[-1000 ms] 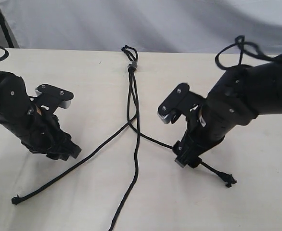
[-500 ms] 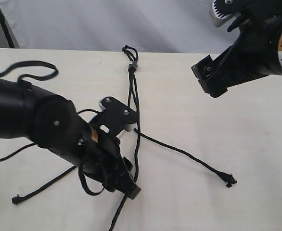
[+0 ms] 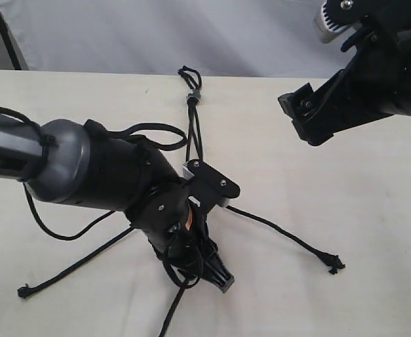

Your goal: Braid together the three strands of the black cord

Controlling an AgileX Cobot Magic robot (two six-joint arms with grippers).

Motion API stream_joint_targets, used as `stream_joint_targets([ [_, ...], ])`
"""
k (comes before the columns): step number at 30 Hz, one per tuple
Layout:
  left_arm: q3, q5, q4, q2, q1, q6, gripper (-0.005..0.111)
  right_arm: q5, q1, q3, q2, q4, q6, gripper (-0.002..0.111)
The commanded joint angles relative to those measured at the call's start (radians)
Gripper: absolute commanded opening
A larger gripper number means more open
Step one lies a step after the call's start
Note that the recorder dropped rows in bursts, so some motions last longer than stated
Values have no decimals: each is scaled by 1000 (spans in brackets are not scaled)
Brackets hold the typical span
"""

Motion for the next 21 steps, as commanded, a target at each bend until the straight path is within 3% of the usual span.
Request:
stream_joint_targets([
  [1,0,86,60,38,-22,-16,1,-11,-6,4,-7,-6,3,105],
  [4,-49,181,62,8,-21,30,0,-11,-6,4,-7,-6,3,105],
  [9,-95,285,253,-78,92,80,0,-11,-6,6,-7,-6,7,105],
  [12,-71,250,326,-55,186,140,0,-14,-6,8,-7,-6,11,105],
  [15,-22,99,349,-27,263,140,0,-18,-6,9,-7,-6,14,105],
  [21,45,44,290,-6,283,133,0,-37,-6,9,-7,-6,14,105],
])
